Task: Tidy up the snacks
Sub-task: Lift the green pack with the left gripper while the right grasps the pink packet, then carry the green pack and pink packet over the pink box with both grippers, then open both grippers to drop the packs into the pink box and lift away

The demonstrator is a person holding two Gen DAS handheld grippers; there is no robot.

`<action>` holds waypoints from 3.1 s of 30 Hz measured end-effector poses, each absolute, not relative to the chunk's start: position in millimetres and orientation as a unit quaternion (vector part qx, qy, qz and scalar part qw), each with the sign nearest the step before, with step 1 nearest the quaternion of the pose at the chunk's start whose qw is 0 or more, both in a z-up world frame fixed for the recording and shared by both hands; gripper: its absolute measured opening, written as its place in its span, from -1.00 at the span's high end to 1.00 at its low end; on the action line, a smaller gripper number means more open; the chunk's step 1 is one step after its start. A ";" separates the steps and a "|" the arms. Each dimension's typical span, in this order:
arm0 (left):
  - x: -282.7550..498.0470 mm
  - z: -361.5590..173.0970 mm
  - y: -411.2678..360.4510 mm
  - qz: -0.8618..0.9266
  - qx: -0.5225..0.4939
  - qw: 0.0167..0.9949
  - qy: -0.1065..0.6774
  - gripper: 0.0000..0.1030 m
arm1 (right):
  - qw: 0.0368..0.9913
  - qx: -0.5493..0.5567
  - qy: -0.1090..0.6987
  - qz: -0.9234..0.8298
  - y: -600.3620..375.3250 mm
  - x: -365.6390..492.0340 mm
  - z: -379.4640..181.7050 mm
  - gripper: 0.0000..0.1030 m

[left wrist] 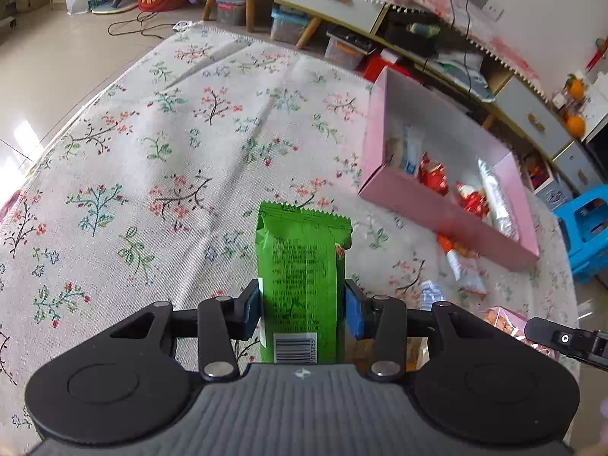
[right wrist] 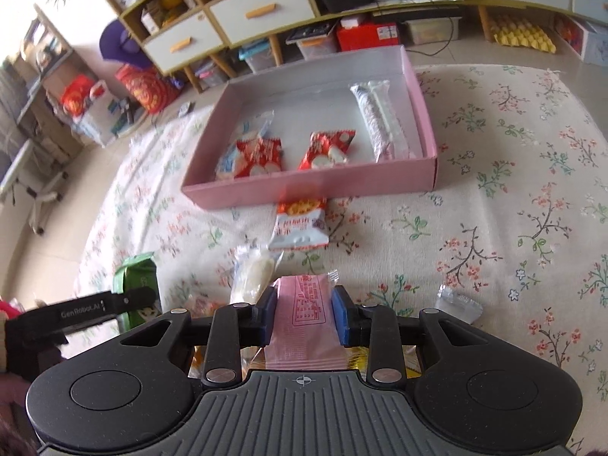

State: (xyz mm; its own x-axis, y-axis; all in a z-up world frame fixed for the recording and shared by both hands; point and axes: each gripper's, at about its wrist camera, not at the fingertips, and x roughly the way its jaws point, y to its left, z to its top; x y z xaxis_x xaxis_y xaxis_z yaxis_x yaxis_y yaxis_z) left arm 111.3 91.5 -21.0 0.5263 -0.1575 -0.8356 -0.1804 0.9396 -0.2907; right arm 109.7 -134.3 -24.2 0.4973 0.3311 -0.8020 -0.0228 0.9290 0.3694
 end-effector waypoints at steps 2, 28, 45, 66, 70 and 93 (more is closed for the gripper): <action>112.5 -16.4 91.5 0.004 -0.181 0.857 0.482 0.21 | 0.851 0.182 0.481 0.105 -139.8 111.4 -17.5 0.41; 199.7 12.7 59.3 -0.060 -0.183 0.880 0.434 0.21 | 0.869 0.265 0.415 0.041 -152.3 208.1 -7.9 0.41; 282.5 -18.0 8.4 -0.126 -0.146 0.881 0.431 0.21 | 0.865 0.331 0.372 0.069 -186.1 266.1 -60.7 0.41; 286.5 -45.1 -7.3 -0.096 -0.055 0.880 0.462 0.19 | 0.863 0.326 0.378 0.080 -186.8 283.7 -84.9 0.41; 281.7 -41.8 -11.1 -0.091 -0.033 0.879 0.467 0.17 | 0.868 0.311 0.380 0.075 -185.2 280.5 -79.9 0.36; 216.8 10.5 -13.0 -0.097 -0.017 0.904 0.417 -0.83 | 0.884 0.236 0.398 0.065 -172.3 221.8 -13.2 -0.50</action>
State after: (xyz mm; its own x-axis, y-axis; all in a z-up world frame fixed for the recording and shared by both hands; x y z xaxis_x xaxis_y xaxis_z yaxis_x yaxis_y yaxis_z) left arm 216.8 -13.0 10.5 0.6333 -0.1883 -0.7506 0.1605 0.9808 -0.1106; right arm 221.8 -172.3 -13.2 0.6753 0.3019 -0.6730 0.0731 0.8805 0.4683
